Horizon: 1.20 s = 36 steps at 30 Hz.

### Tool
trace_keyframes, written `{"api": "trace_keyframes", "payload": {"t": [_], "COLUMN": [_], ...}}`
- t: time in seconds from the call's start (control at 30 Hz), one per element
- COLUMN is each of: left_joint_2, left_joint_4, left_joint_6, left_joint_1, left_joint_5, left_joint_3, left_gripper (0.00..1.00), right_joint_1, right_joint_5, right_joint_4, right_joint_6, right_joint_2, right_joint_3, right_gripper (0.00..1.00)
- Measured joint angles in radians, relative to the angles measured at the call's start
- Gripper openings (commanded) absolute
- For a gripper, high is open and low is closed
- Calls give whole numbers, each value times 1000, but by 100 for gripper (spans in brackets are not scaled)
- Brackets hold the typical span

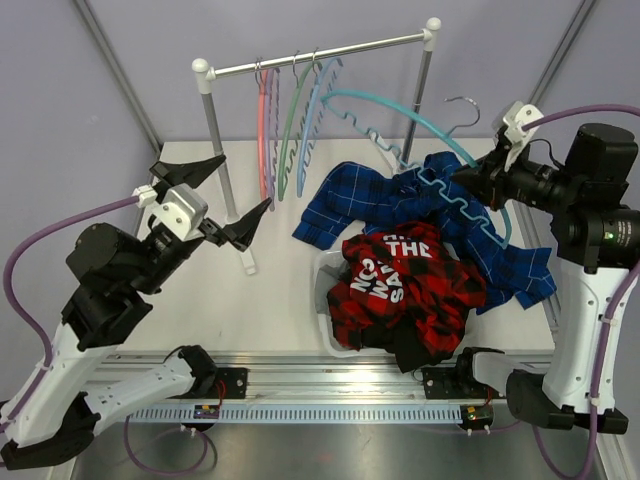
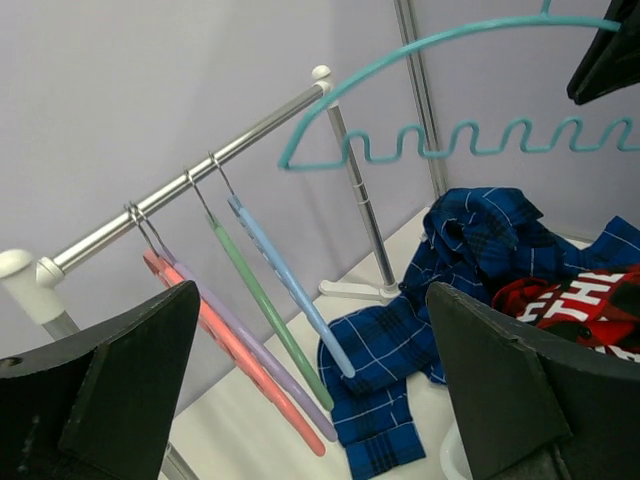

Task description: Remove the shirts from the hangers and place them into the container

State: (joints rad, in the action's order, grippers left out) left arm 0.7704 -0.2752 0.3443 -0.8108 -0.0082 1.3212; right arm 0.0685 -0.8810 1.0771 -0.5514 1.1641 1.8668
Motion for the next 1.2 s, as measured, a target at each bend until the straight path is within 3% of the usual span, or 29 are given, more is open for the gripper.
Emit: {"api": "trace_keyframes", "payload": {"t": [0.2, 0.47, 0.7, 0.9, 1.2], "left_joint_2": [-16, -37, -72, -110, -116], "left_joint_4": [-13, -38, -38, -37, -38], "left_joint_6": [-57, -118, -172, -212, -246], "left_joint_1": [0, 0, 0, 0, 0], "left_joint_5": [-26, -27, -26, -25, -21], "left_joint_3": [-74, -179, -219, -245, -278], "left_gripper": [99, 99, 99, 99, 99], "right_joint_1": [13, -2, -264, -352, -417], "right_joint_5": [174, 325, 665, 952, 1075], "right_joint_4": [-70, -59, -95, -148, -200], "right_joint_6": [169, 245, 295, 350, 372], "right_joint_2": [33, 162, 393, 623, 761], "right_joint_3": [-2, 39, 158, 361, 558], "right_gripper": [0, 0, 0, 0, 0]}}
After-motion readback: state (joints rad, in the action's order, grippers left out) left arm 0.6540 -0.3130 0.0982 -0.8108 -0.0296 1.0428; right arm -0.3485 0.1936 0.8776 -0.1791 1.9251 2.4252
